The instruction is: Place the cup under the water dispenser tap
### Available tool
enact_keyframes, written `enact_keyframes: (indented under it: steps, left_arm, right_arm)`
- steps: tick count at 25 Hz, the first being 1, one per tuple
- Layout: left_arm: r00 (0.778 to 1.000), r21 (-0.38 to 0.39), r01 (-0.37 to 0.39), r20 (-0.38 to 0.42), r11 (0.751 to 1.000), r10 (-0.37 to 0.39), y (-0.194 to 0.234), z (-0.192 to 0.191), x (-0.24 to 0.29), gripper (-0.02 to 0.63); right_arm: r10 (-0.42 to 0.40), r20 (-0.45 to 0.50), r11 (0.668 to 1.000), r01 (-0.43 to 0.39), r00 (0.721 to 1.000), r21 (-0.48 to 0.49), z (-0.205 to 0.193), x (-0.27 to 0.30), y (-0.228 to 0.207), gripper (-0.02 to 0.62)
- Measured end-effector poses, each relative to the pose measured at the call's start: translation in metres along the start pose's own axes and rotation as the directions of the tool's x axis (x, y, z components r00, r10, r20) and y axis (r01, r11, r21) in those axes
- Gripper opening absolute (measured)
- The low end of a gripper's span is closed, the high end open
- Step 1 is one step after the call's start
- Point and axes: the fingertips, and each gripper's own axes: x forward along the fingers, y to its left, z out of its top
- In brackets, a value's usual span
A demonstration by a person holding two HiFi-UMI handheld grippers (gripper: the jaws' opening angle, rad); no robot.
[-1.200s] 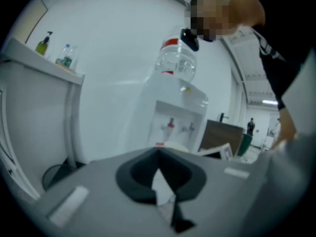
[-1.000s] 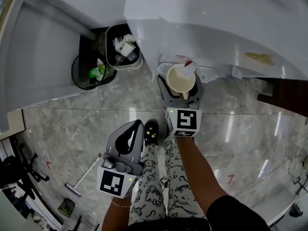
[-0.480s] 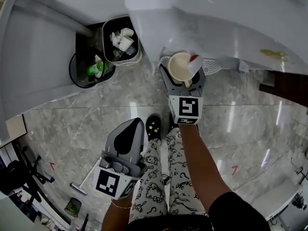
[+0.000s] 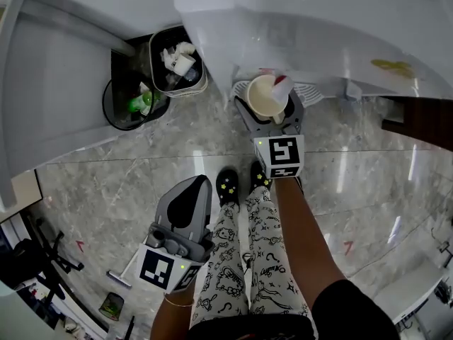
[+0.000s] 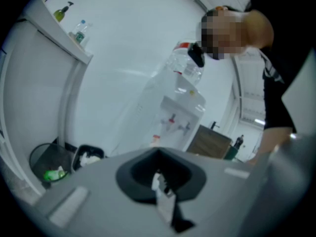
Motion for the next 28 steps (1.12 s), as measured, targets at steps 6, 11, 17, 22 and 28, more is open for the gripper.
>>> enact_keyframes:
  steps: [6,11,17,22,28]
  left_arm:
    - [0.999,-0.040,0.035,-0.023,0.999,-0.036,-0.004,-0.005,-0.001,-0.012]
    - [0.998,-0.046,0.056,-0.027,0.997,-0.057,-0.009,-0.006,0.000,-0.012]
    - [0.998,-0.061,0.059,-0.030,0.996,-0.061,-0.011,-0.007,0.002,-0.012]
    - [0.997,-0.054,0.067,-0.020,0.996,-0.068,-0.015,0.000,0.003,-0.012]
    - [0.999,-0.008,0.049,-0.013,0.999,-0.049,-0.019,0.022,-0.001,-0.012]
  right_arm:
    - [0.013,0.009,0.999,-0.013,1.000,-0.049,0.003,0.000,0.003,0.413]
    - [0.008,0.023,0.999,-0.007,1.000,-0.033,0.006,-0.001,0.001,0.413]
    - [0.010,0.052,0.999,-0.007,0.999,-0.050,0.019,-0.008,0.001,0.413]
    - [-0.003,0.106,0.998,0.010,0.994,-0.065,0.043,-0.027,0.004,0.413]
    - [-0.031,0.156,0.999,0.032,0.987,-0.005,0.084,-0.092,0.008,0.411]
